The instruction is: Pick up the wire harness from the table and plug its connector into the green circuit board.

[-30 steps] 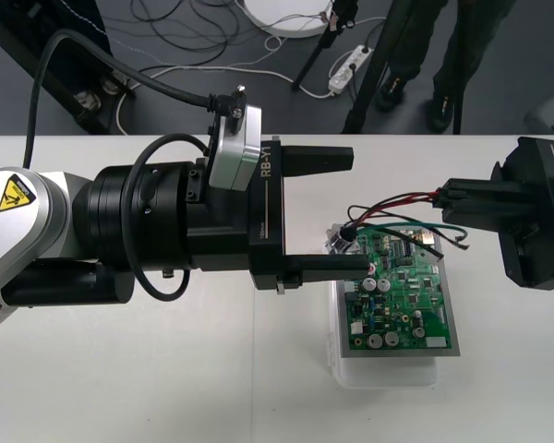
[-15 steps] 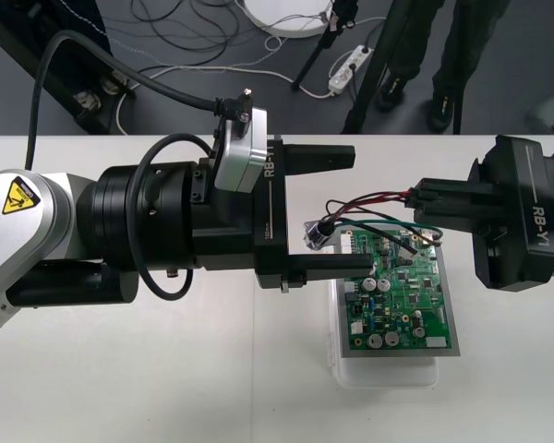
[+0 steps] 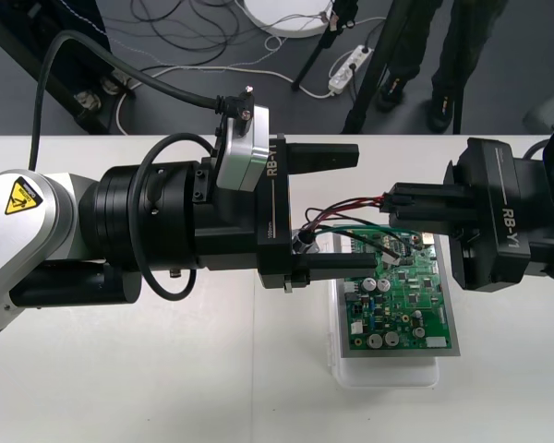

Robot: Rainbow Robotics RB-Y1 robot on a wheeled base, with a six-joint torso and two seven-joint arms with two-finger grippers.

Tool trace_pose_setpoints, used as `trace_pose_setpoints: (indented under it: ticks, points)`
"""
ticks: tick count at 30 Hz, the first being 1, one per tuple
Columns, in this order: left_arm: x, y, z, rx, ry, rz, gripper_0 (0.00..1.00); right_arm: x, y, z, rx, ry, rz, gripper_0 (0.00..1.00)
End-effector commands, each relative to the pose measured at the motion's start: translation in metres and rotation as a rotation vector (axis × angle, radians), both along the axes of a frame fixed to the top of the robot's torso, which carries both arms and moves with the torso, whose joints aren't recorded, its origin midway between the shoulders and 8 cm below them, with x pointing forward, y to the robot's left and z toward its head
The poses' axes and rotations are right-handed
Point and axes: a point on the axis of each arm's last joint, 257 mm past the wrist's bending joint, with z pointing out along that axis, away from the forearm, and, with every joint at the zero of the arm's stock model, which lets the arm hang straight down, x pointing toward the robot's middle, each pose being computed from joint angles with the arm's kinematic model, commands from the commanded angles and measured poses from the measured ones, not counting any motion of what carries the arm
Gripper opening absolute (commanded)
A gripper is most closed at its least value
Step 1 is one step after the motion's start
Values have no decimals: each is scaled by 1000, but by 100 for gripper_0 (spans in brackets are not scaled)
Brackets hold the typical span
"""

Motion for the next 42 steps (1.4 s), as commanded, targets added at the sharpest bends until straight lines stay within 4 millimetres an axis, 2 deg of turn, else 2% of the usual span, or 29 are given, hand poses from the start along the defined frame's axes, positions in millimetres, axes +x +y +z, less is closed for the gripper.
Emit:
trace_pose_setpoints:
  ticks: [1, 8, 27, 42]
  points:
    - [-14, -11, 24, -56, -54, -24, 100, -7, 13, 16, 20, -70, 23, 0]
    - [-14, -11, 24, -56, -51, -24, 100, -8, 14, 26, 61, -70, 27, 0]
    - [-16, -11, 27, -66, -47, -32, 100, -10, 21, 29, 78, -72, 41, 0]
    - [-17, -12, 33, -74, -46, -42, 100, -10, 16, 34, 87, -67, 37, 0]
